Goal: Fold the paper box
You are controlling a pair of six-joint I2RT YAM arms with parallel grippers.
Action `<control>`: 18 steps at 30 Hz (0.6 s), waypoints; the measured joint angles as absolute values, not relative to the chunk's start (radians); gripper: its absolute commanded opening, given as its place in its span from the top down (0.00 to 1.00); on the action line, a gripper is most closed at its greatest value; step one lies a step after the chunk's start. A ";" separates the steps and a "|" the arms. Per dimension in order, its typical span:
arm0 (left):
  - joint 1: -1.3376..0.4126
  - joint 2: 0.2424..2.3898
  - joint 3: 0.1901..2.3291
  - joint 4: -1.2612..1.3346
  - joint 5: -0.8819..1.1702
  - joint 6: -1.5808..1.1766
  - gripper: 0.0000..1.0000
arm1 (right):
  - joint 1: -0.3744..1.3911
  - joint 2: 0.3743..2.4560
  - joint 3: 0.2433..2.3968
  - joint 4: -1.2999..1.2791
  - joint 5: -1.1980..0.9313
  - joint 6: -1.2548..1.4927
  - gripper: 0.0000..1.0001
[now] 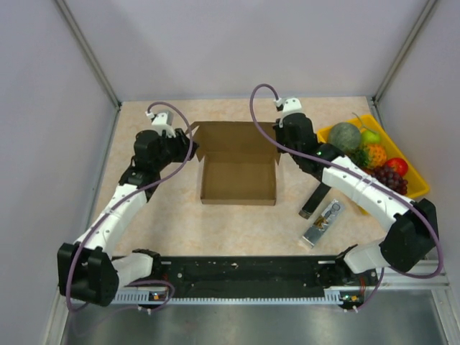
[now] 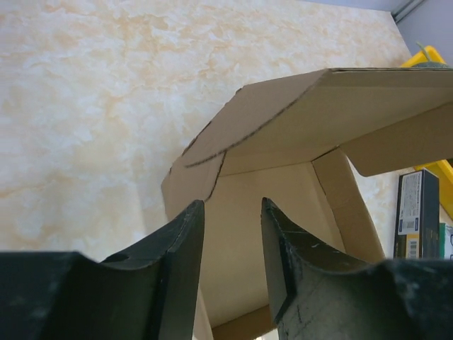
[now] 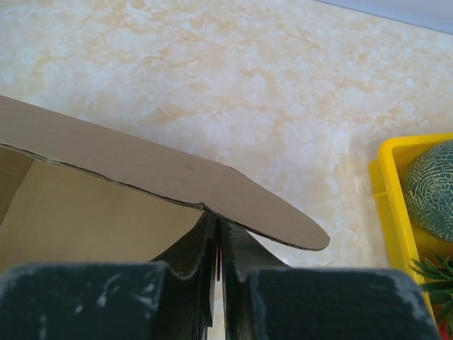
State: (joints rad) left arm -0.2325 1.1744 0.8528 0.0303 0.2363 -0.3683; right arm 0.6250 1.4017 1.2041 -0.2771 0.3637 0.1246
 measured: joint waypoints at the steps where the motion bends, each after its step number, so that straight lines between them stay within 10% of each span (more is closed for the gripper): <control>1: -0.222 1.150 0.855 0.004 0.246 -0.358 0.69 | 0.625 1.402 1.204 -0.275 0.363 0.122 1.00; 18: -0.190 1.269 1.258 -0.430 0.464 -0.018 0.51 | 0.626 1.404 1.205 -0.276 0.363 0.096 1.00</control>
